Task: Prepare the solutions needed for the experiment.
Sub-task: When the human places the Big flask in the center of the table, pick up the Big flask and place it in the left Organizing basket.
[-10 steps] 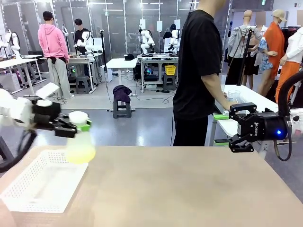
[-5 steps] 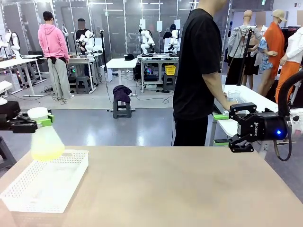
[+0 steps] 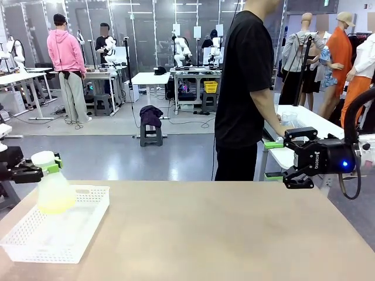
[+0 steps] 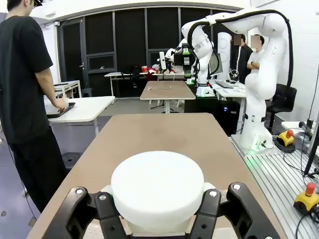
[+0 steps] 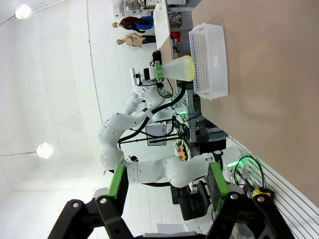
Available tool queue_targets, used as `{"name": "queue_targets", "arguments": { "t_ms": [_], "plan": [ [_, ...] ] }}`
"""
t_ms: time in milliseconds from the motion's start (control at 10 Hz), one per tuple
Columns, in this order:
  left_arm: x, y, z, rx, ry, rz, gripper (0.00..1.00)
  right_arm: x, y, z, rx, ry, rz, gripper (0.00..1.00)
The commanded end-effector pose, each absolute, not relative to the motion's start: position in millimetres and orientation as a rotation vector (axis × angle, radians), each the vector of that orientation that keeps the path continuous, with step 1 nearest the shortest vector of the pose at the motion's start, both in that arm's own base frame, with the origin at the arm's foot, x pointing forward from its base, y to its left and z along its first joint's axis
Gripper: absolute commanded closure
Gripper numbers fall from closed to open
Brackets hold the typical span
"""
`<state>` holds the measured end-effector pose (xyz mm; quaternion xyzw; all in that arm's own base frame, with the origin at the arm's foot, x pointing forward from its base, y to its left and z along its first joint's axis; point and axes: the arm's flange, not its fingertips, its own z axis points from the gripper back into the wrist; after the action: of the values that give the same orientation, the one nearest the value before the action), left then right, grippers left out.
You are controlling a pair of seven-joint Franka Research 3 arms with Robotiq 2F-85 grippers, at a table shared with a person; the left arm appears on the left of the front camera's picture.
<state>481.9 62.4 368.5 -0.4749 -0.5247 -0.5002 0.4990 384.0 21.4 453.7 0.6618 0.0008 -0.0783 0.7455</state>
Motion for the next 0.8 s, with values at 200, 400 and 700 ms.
{"name": "queue_targets", "arguments": {
  "t_ms": [200, 400, 700],
  "plan": [
    [494.9, 66.0, 336.4, -1.134, -1.261, -1.253, 0.96, 383.7, 21.4, 454.6, 1.455, 0.002, -0.169, 0.19],
    [494.1, 63.3, 326.4, -1.119, -1.228, -1.263, 0.96, 383.7, 21.4, 454.6, 1.455, 0.002, -0.169, 0.19],
    [502.0, 59.8, 306.5, -1.101, -1.217, -1.264, 0.96, 383.7, 21.4, 454.6, 1.455, 0.002, -0.169, 0.19]
  ]
}}
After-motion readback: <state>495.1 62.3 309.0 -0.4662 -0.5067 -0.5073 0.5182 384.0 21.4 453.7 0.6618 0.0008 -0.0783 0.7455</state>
